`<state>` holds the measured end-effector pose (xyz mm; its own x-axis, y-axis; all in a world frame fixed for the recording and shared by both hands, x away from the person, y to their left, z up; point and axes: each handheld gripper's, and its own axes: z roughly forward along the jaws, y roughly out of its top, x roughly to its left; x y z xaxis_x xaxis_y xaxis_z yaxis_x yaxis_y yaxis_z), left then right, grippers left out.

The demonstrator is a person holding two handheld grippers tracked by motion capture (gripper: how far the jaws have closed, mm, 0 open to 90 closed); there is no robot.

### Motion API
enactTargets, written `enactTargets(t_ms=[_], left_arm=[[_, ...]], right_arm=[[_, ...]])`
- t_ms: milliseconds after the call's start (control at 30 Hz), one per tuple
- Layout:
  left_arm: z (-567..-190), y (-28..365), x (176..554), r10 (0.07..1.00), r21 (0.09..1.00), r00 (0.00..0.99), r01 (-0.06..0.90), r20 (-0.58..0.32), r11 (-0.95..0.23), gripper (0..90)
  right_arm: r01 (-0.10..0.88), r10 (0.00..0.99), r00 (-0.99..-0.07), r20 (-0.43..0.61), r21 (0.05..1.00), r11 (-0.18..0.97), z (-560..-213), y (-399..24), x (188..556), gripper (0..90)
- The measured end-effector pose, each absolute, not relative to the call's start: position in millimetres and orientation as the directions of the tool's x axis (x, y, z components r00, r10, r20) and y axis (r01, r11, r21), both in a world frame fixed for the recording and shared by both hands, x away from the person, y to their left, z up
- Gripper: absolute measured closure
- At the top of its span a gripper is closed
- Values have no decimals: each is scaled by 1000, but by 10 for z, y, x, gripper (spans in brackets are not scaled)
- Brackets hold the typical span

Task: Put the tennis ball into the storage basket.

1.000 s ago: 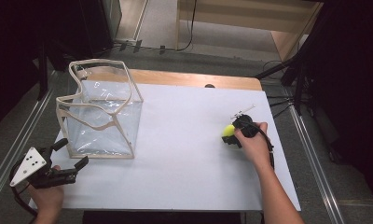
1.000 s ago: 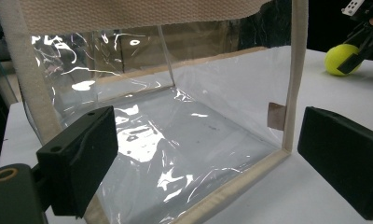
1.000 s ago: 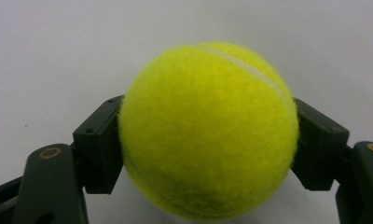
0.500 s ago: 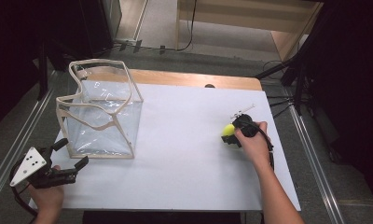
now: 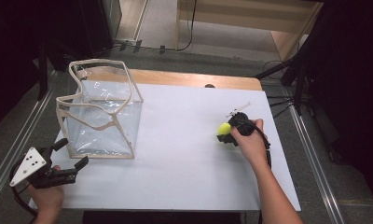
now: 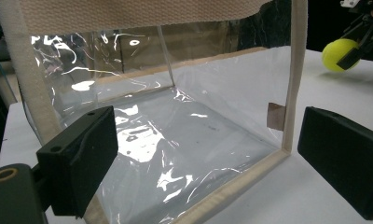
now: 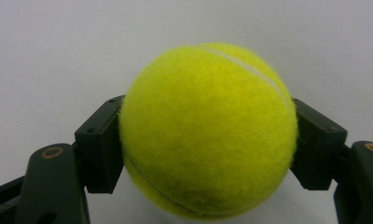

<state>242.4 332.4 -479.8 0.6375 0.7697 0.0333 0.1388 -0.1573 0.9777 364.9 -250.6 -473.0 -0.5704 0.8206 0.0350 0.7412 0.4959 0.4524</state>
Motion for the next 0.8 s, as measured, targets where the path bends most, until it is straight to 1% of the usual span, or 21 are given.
enactTargets(t_ms=[800], left_arm=[[-4798, 3322, 2424, 769, 978, 639, 138, 34, -158, 53]], right_arm=[[693, 768, -639, 50, 470, 547, -4624, -2142, 3688, 232]])
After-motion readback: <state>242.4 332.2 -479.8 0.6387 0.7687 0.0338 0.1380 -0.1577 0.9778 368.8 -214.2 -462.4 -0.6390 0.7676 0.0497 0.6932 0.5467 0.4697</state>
